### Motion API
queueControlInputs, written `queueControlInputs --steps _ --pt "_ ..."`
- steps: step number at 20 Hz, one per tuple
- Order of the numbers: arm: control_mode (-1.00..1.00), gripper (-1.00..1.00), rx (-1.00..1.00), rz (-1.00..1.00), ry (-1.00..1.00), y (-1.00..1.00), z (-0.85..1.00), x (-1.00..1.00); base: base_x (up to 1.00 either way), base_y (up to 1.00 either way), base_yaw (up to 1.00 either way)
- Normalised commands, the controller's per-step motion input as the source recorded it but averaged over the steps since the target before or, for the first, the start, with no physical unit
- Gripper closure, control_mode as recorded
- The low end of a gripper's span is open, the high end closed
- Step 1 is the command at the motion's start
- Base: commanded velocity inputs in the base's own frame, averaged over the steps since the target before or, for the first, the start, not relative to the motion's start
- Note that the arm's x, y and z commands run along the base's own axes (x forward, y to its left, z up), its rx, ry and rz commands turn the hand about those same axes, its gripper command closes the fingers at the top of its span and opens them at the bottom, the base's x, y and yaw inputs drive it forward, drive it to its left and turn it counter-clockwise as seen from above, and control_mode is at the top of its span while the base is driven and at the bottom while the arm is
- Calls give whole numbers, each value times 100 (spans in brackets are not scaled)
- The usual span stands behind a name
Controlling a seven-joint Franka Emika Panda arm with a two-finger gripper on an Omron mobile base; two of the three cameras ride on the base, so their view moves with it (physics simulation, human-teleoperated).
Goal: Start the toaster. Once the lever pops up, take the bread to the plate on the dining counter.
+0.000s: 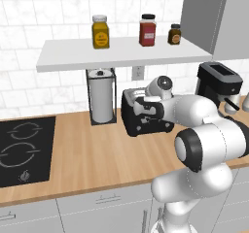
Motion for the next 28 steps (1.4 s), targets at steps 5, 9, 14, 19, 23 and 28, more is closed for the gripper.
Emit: queueControlInputs --steps 5,9,14,19,23,28 --pt "-100 -100 0 0 0 0 0 0 0 0 0" --pt "-100 -100 0 0 0 0 0 0 0 0 0" --pt "-100 -100 0 0 0 0 0 0 0 0 0" --pt "-100 -100 0 0 0 0 0 0 0 0 0" --pt "-100 -100 0 0 0 0 0 0 0 0 0" --pt "-100 -100 0 0 0 0 0 0 0 0 0"
